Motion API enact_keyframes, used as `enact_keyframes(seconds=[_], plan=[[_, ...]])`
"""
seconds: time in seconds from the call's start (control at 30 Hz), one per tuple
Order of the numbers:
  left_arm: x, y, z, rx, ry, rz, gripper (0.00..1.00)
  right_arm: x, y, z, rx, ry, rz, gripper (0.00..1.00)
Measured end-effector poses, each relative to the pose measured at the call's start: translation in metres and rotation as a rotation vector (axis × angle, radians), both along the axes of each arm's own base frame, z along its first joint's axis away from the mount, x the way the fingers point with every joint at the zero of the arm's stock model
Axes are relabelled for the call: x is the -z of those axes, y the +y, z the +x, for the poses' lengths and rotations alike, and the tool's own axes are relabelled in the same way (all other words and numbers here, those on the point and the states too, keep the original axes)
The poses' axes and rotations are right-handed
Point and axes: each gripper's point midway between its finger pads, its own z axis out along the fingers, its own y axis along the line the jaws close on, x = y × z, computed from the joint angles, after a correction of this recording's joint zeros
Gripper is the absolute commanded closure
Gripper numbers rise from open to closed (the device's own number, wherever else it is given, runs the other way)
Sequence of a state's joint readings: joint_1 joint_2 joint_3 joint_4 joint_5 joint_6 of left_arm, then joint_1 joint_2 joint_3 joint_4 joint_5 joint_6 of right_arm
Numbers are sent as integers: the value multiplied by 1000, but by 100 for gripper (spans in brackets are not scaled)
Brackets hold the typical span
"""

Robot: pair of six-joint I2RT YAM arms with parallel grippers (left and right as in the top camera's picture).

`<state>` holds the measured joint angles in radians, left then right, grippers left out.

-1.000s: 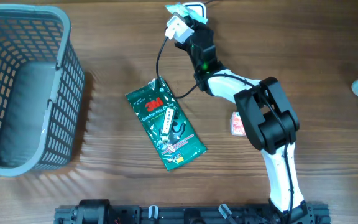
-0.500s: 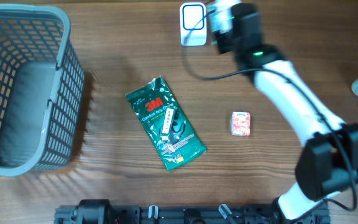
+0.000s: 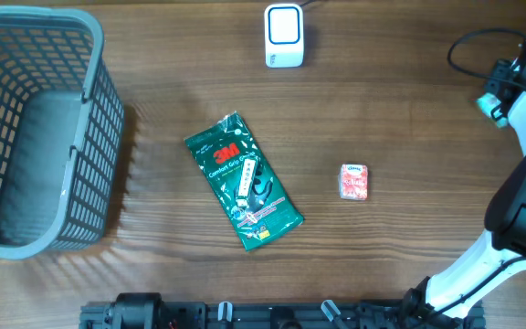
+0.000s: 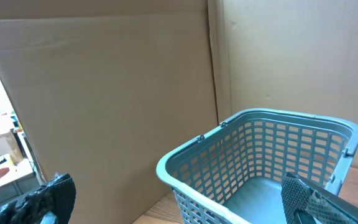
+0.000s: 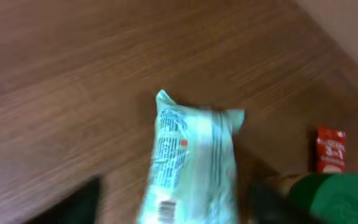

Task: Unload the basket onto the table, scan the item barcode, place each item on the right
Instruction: 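Carry the wipes packet right and release it at the table edge, then reach the right gripper to the red-white Kleenex pack and grasp it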

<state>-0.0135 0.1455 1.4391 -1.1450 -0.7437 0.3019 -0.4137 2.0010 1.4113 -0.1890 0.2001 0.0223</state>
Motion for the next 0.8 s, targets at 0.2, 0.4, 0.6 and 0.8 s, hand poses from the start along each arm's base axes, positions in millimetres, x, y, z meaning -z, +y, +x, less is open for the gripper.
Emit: enact_keyframes(seconds=[0.2, 0.4, 0.6, 0.8], plan=[[0, 0, 0, 0, 0, 0, 0, -21, 55, 21, -172, -136, 256, 0], [0, 0, 0, 0, -1, 0, 0, -106, 138, -3, -363, -254, 603, 0], [0, 0, 0, 0, 0, 0, 0, -188, 205, -68, -461, -271, 682, 0], [0, 0, 0, 0, 1, 0, 0, -178, 300, -133, -484, -17, 707, 1]])
